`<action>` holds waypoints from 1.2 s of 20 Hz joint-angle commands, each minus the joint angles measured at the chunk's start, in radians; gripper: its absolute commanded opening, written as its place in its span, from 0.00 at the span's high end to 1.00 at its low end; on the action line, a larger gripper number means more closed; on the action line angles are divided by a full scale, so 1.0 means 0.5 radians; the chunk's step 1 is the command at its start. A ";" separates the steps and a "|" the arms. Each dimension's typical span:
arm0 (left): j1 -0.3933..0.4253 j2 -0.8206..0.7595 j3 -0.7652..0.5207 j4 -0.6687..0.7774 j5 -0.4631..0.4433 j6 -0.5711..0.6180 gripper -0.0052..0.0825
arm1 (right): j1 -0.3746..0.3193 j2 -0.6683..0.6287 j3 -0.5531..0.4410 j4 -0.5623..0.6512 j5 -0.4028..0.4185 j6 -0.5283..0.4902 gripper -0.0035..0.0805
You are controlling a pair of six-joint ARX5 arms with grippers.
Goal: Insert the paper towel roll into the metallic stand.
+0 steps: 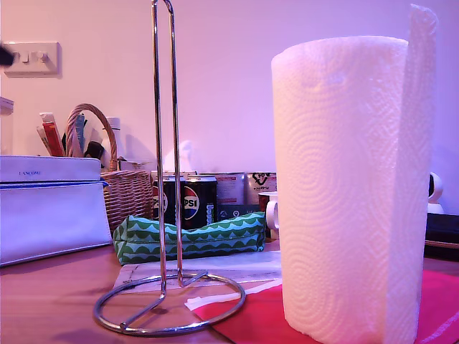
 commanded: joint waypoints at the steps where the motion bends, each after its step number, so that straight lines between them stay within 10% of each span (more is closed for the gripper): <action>1: -0.052 0.009 -0.156 0.124 0.040 0.072 0.97 | 0.005 0.011 -0.024 0.053 -0.051 0.002 0.97; 5: -0.189 0.011 -0.291 0.255 0.237 0.101 0.95 | 0.006 0.011 -0.024 0.057 -0.137 0.004 0.97; 9: -0.314 0.041 -0.332 0.317 0.198 0.106 0.65 | 0.009 0.031 -0.024 0.055 -0.233 0.004 0.92; 24: -0.458 1.357 -0.332 1.574 -0.036 0.121 0.55 | 0.009 0.172 0.058 0.175 -0.284 -0.005 0.83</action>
